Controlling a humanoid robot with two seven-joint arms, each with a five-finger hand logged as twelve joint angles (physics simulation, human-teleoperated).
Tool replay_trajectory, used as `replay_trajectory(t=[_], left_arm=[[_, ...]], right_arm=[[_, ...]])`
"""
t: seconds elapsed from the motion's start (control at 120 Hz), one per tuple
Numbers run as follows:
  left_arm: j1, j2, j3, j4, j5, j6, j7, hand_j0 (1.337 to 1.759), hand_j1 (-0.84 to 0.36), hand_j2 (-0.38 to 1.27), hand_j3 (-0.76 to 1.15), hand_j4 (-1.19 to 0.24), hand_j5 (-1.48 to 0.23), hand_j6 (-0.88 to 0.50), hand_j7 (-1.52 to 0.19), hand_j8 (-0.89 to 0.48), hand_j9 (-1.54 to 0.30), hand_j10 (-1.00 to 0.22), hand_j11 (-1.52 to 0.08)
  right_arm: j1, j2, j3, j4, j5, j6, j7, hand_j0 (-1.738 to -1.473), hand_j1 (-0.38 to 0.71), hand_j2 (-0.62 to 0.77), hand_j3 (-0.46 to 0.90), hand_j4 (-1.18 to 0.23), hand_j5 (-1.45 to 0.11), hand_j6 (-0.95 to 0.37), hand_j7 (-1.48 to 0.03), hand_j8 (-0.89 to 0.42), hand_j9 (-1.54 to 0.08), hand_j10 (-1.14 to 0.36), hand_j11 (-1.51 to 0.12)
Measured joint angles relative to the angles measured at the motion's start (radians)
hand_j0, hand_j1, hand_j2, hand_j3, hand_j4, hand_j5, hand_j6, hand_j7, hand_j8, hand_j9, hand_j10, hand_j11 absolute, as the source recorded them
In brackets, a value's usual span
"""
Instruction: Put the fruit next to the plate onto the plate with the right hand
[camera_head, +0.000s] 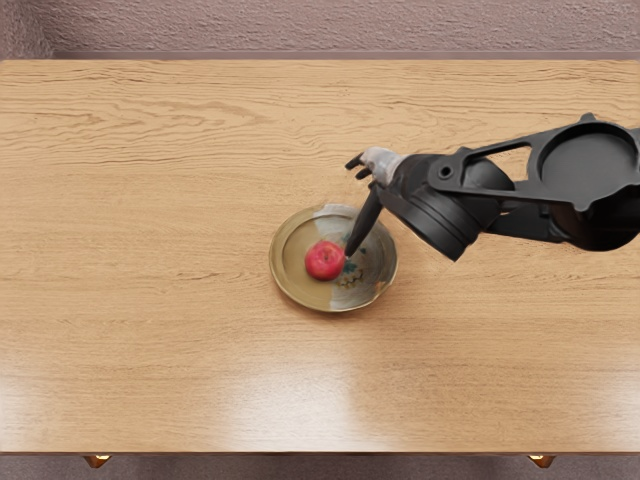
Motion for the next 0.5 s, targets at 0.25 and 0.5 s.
replay_trajectory(t=[0.25,0.5], left_arm=[[-0.001,0.0,0.0,0.0,0.0,0.0,0.0,1.658,0.06,0.05,0.0,-0.24,-0.32,-0.24,-0.32,-0.24,-0.32,-0.24,-0.32],[-0.001,0.0,0.0,0.0,0.0,0.0,0.0,1.658,0.06,0.05,0.0,-0.24,-0.32,-0.24,-0.32,-0.24,-0.32,-0.24,-0.32]], right_arm=[[-0.074,-0.31,0.24,0.074,-0.007,0.0,0.0,-1.658,-0.25,-0.01,0.0,-0.08,-0.11,-0.08,-0.11,-0.08,-0.11,-0.08,-0.11],[-0.715,-0.581,0.996,0.04,0.004,0.378,0.0,-1.658,-0.27,-0.01,0.0,-0.06,-0.08,-0.06,-0.08,-0.06,-0.08,-0.06,-0.08]])
